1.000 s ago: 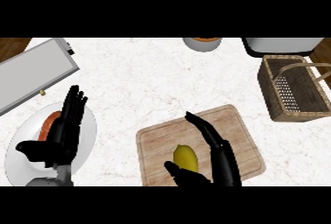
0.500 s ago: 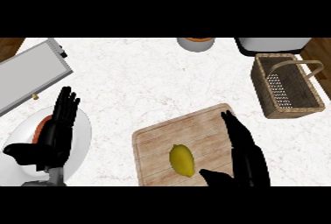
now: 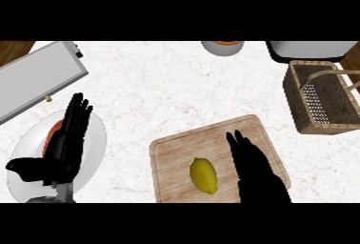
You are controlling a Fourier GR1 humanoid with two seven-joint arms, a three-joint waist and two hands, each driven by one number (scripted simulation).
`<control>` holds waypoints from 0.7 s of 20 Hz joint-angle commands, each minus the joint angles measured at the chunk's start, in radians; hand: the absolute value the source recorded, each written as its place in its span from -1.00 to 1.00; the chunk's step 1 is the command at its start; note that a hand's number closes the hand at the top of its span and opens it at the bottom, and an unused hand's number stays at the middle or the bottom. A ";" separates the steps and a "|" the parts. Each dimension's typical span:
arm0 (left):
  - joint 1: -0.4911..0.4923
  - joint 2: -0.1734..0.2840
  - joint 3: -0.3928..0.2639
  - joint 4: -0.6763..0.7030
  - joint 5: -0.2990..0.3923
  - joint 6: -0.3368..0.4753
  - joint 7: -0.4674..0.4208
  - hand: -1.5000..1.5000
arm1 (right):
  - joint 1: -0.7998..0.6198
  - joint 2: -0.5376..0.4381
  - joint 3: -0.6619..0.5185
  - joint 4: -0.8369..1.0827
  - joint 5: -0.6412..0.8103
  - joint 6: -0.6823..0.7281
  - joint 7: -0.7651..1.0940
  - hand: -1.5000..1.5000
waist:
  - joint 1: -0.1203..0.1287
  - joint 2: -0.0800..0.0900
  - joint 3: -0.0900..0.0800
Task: Pick the lemon from the cutting board and place it in the basket
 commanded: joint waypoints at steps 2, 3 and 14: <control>-0.044 0.003 0.020 0.028 0.008 -0.008 0.001 0.00 | -0.078 0.147 0.074 -0.080 0.052 0.250 0.321 -1.00 | 0.004 0.008 0.003; 0.017 0.003 -0.002 0.017 -0.003 -0.022 -0.032 0.00 | -0.082 0.143 0.043 -0.056 0.048 0.279 0.324 -1.00 | 0.019 0.009 0.003; -0.027 0.009 0.012 -0.046 0.012 -0.013 0.049 0.00 | -0.074 0.213 -0.029 0.015 0.071 0.367 0.338 -1.00 | 0.024 0.015 0.009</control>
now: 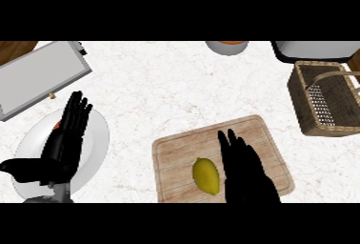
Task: Pick the lemon from the cutting board and place it in the basket
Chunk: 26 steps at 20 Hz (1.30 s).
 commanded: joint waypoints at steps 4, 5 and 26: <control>-0.023 -0.030 -0.017 0.016 -0.030 0.022 -0.003 0.00 | 0.001 0.037 0.063 0.000 0.018 0.075 0.268 -1.00 | -0.002 0.003 0.003; -0.022 0.000 0.014 0.025 0.001 -0.011 0.016 0.00 | -0.025 0.037 0.052 0.023 -0.002 0.093 0.265 -1.00 | 0.004 0.005 0.003; -0.009 -0.058 -0.024 0.000 -0.063 0.019 0.028 0.00 | -0.008 0.037 0.040 0.192 0.063 -0.041 0.158 -1.00 | 0.002 0.005 0.004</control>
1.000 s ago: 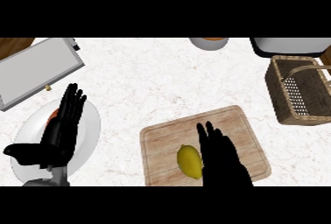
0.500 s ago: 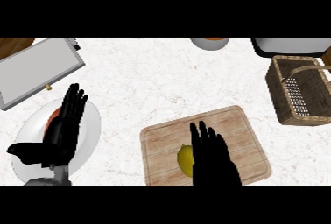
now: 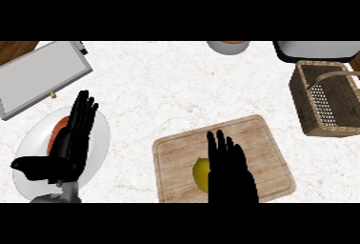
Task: Pick the lemon from the cutting board and place it in the basket
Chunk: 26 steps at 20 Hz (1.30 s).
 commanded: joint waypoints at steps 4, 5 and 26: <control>0.002 -0.052 -0.037 0.032 -0.040 0.021 -0.033 0.00 | -0.011 0.018 -0.002 0.106 -0.008 -0.059 0.161 -1.00 | -0.002 0.002 0.000; 0.004 -0.007 0.022 0.026 0.013 -0.027 -0.033 0.00 | -0.037 0.018 -0.042 0.077 -0.043 0.022 0.169 -1.00 | 0.000 0.001 0.000; -0.016 0.004 0.074 0.007 0.007 -0.062 0.020 0.00 | 0.016 0.018 -0.014 0.246 -0.043 -0.164 0.072 -1.00 | -0.002 0.001 0.001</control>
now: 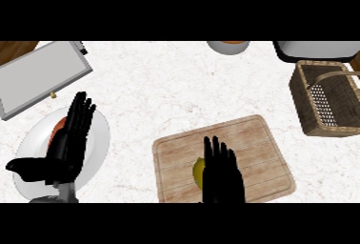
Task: Pick the lemon from the cutting board and place it in the basket
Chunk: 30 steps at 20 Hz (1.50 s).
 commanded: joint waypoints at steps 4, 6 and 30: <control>-0.035 -0.025 -0.006 0.004 -0.023 0.014 0.033 0.00 | -0.022 0.013 -0.022 0.038 -0.005 -0.030 0.136 -1.00 | -0.003 0.000 0.000; -0.026 0.008 0.015 -0.081 -0.011 0.010 0.103 0.00 | -0.045 0.013 -0.084 0.067 -0.025 -0.035 0.087 -1.00 | 0.001 0.000 0.000; -0.072 -0.046 0.062 0.054 -0.049 -0.028 0.011 0.00 | -0.114 -0.091 -0.052 0.151 -0.031 0.073 -0.288 1.00 | -0.006 0.001 0.000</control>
